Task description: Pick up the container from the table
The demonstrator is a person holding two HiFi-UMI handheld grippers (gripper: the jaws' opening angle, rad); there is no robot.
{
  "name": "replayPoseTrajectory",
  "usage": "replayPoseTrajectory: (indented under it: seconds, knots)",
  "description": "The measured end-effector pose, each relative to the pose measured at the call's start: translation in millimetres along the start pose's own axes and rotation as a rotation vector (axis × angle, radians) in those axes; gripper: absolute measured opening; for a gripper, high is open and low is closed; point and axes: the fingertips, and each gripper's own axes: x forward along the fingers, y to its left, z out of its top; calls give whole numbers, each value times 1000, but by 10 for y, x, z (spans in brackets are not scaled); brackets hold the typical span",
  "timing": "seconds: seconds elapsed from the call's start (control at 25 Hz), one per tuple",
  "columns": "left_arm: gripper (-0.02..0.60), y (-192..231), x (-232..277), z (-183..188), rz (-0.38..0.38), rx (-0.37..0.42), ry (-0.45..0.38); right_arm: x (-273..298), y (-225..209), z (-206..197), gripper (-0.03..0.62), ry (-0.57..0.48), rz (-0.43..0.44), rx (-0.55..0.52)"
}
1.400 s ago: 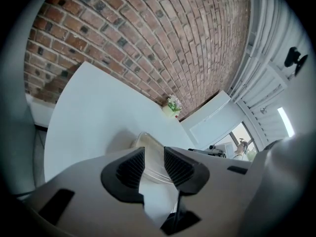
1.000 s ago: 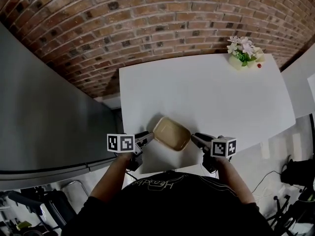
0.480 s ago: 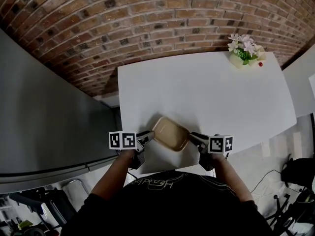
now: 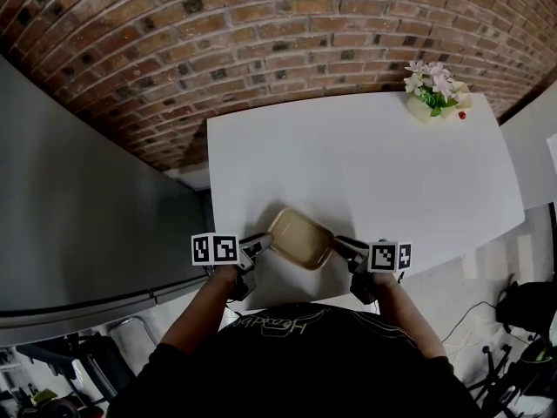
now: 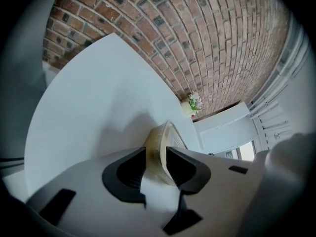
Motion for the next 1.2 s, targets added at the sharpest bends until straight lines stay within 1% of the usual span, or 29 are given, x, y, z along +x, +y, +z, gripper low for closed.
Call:
replayPoseTrajectory:
  seconds: [0.12, 0.2, 0.32, 0.44, 0.6, 0.72, 0.96, 1.08, 1.2]
  knots:
    - [96, -33, -1, 14, -9, -5, -3, 1, 8, 4, 103, -4, 7, 10]
    - [95, -39, 0, 18, -4, 1, -2, 4, 18, 3, 99, -6, 14, 15]
    - [94, -43, -2, 13, -2, -7, -4, 2, 43, 2, 70, -4, 15, 6]
    - [92, -40, -6, 13, 3, -9, -11, 12, 49, 15, 66, 1, 6, -12]
    - [91, -33, -16, -1, 10, -11, -18, 13, 41, 8, 63, -5, 9, 13]
    - [91, -54, -29, 10, 13, -9, -31, 12, 45, 19, 60, -5, 5, 2]
    - [91, -180, -110, -45, 6, 1, -58, -85, 101, 7, 58, -20, 39, 8]
    - [91, -271, -178, -84, -2, 14, -74, -158, 185, 17, 58, -30, 54, -18]
    - [91, -403, -272, -121, -9, 34, -102, -248, 296, 28, 58, -41, 66, -77]
